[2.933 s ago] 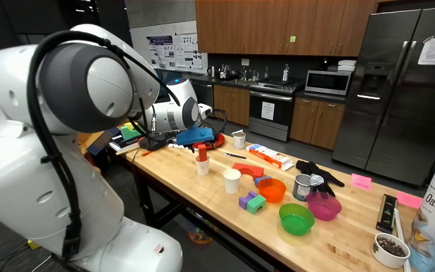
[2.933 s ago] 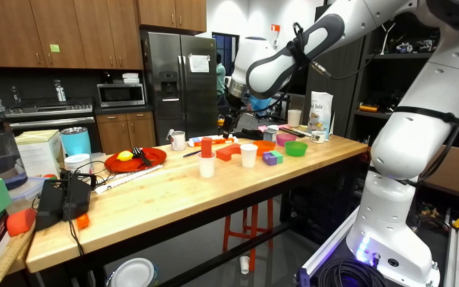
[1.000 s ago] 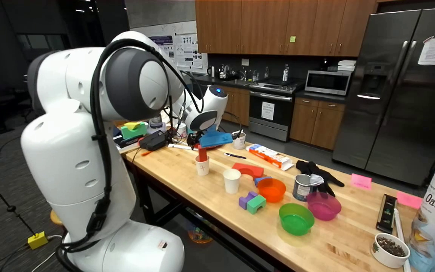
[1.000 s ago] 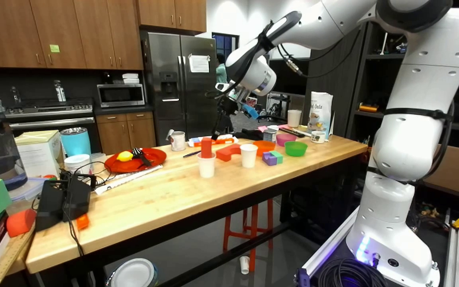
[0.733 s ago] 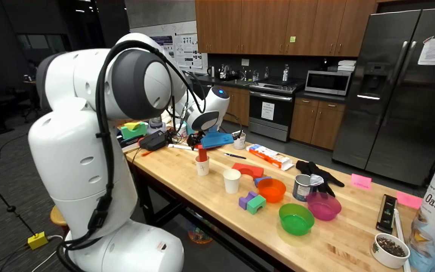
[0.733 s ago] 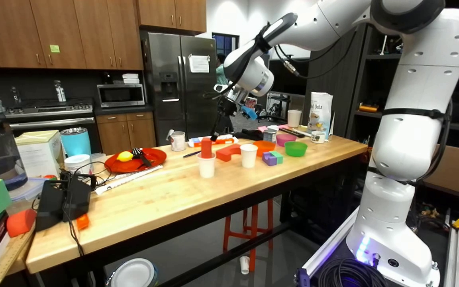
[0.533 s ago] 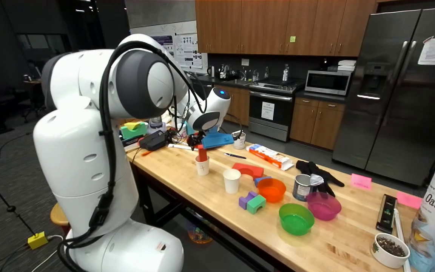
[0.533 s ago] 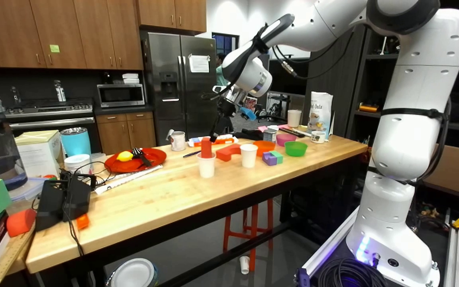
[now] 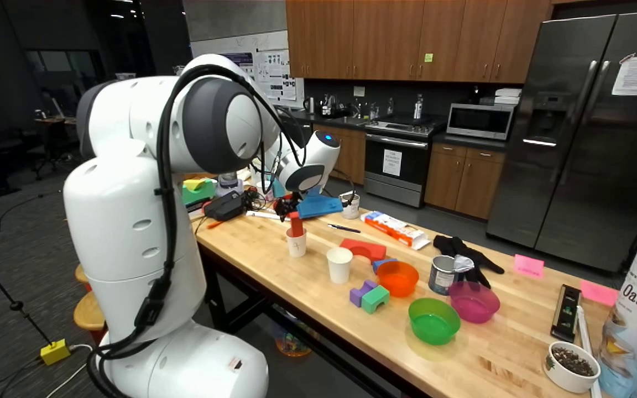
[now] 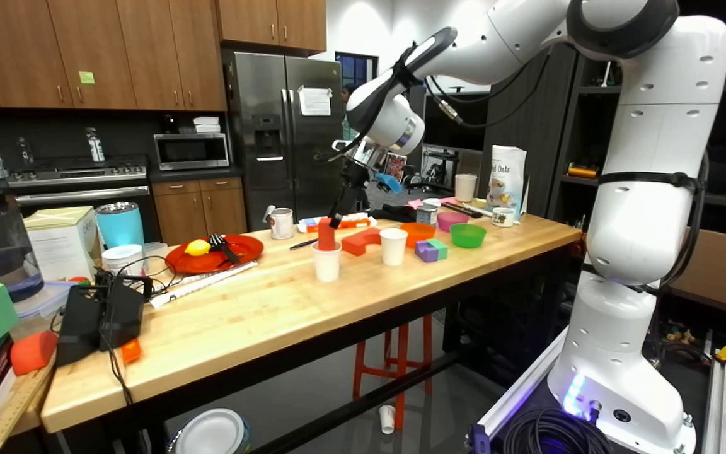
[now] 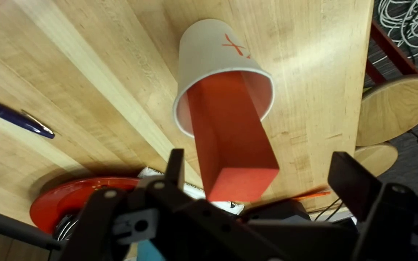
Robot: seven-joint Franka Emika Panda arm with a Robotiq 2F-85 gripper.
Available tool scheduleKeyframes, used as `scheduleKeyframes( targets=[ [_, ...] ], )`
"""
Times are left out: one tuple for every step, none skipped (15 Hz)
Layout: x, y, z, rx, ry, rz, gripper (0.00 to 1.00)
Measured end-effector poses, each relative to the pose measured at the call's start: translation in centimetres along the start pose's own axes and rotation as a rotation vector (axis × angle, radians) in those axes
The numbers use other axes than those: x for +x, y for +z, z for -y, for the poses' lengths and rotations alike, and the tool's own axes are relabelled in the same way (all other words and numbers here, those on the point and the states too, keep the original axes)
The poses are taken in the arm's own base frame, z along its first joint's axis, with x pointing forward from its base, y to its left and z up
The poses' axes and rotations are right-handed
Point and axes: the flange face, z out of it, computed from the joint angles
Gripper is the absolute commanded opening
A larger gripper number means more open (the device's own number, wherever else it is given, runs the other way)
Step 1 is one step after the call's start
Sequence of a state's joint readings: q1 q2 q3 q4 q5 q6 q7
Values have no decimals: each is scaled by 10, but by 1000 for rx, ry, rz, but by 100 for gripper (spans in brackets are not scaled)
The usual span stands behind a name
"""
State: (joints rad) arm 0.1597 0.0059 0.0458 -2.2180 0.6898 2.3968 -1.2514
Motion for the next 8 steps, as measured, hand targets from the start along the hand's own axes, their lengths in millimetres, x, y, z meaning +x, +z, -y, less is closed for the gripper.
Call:
scheduleKeyframes(
  targets=[
    [0,1,-1,4,1,1,68],
    [1,2,-2,7,1,2,61],
    [1,3,-2,8,1,3,53],
    [1,4,-3,9,2,3,45],
    [2,4,-4,9,2,3,35],
    [2,4,-4,9,2,2,28],
    [3,4,-5,8,1,2,21],
    [3,3,-5,6,0,1,16]
  ],
)
